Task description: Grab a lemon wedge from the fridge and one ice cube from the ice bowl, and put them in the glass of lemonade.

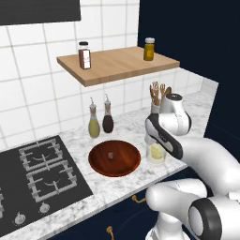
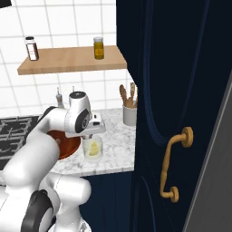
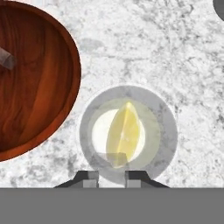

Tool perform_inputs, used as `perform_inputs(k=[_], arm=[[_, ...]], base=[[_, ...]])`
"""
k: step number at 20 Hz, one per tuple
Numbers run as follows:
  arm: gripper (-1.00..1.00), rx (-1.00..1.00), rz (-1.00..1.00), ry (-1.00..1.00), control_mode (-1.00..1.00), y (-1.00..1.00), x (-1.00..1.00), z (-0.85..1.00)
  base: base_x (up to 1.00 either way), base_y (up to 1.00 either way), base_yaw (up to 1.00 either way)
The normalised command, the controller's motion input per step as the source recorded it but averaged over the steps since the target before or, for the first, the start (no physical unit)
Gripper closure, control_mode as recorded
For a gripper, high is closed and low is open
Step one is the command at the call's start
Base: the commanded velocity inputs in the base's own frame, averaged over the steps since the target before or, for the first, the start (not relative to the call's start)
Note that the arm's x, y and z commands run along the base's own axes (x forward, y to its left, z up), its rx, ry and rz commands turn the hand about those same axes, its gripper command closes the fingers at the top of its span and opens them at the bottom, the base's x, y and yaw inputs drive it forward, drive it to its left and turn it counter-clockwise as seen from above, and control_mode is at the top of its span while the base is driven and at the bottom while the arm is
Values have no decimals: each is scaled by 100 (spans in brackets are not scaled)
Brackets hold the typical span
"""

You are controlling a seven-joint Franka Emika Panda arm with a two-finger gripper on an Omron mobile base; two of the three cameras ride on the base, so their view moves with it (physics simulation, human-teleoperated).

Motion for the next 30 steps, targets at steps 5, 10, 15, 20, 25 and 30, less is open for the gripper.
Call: perform_inputs(k=[5,10,15,20,25,30], arm=[[100,0,0,0,-100,-5,21,-1],[100,0,0,0,-100,-9,19,-7],[-100,0,0,0,-100,0,0,-3],[-100,0,0,0,-100,0,0,0],[-100,0,0,0,-100,0,0,0],[-100,4,0,-2,-100,-1,-15,8]], base=[[0,0,0],[0,0,0],[0,0,0],[0,0,0],[0,0,0],[0,0,0]])
